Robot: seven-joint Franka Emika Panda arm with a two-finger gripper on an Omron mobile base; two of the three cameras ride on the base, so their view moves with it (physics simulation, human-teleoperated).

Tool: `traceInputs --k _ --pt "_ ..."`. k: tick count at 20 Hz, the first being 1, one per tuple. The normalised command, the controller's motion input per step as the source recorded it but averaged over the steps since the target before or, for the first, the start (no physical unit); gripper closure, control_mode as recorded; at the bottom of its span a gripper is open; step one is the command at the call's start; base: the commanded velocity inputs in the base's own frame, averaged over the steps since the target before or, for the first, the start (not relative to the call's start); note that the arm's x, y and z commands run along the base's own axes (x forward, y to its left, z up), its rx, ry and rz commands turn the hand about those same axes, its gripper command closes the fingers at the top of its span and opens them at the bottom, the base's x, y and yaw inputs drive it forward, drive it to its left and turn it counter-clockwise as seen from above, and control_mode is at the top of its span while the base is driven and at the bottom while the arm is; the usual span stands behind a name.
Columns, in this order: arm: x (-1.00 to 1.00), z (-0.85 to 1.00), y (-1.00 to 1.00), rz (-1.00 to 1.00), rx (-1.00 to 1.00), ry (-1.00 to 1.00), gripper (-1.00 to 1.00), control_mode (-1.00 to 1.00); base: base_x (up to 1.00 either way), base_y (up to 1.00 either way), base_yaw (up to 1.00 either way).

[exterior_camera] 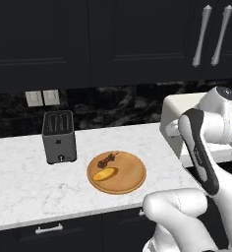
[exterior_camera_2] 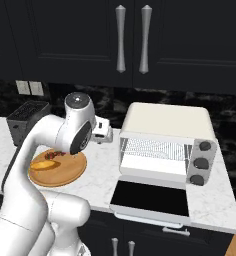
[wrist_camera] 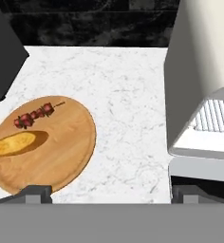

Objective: Pick up the kebab skewer and baguette bread, and place them inside the toaster oven. Close the toaster oven door and start by setting the timer.

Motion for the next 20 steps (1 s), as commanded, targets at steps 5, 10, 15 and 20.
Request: traceInputs --k 5,10,15,20 --pt "-0.28 -0.49 -1.0 0.0 0.08 -0.48 -1.0 -1.0 0.0 0.0 0.0" --pt "-0.03 -0.31 -1.0 0.0 0.07 -0.44 -1.0 -1.0 0.0 0.0 0.0" --pt "0.09 0.0 -0.85 0.0 0.07 -0.24 -1.0 -1.0 0.0 0.0 0.0" --pt "0.32 0.0 -0.19 0.0 0.01 -0.08 -1.0 -1.0 0.0 0.0 0.0"
